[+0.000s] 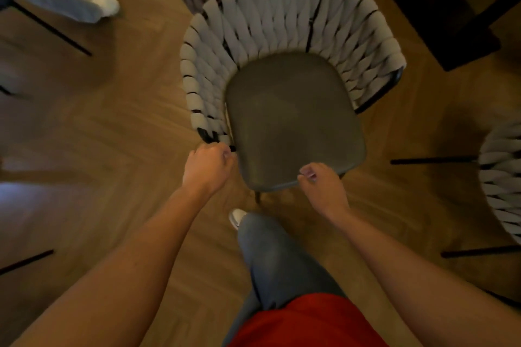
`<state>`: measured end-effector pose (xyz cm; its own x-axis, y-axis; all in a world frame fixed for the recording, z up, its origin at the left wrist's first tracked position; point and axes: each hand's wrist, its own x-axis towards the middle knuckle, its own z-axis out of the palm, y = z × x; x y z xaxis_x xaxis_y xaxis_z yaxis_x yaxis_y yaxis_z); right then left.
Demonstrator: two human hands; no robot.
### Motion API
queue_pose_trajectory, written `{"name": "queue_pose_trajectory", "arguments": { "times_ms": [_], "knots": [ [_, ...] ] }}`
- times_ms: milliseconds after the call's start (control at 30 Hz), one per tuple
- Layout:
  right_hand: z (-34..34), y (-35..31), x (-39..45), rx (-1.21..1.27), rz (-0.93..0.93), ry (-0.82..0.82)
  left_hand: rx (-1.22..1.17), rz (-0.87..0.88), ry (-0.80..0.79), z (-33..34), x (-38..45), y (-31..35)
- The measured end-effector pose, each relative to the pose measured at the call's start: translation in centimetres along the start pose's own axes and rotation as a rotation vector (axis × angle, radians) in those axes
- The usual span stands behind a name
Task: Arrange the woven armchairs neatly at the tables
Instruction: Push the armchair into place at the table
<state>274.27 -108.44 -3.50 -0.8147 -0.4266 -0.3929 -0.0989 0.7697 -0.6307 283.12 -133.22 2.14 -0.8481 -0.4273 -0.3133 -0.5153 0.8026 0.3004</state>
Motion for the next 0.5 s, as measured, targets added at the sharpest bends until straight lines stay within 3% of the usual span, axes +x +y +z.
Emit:
{"name": "queue_pose_trajectory", "arguments": {
  "times_ms": [500],
  "knots": [
    [9.5, -17.8, 16.0, 0.154, 0.114, 0.040, -0.062, -0.014, -0.106, -11.3, 19.5, -14.3]
  ]
}}
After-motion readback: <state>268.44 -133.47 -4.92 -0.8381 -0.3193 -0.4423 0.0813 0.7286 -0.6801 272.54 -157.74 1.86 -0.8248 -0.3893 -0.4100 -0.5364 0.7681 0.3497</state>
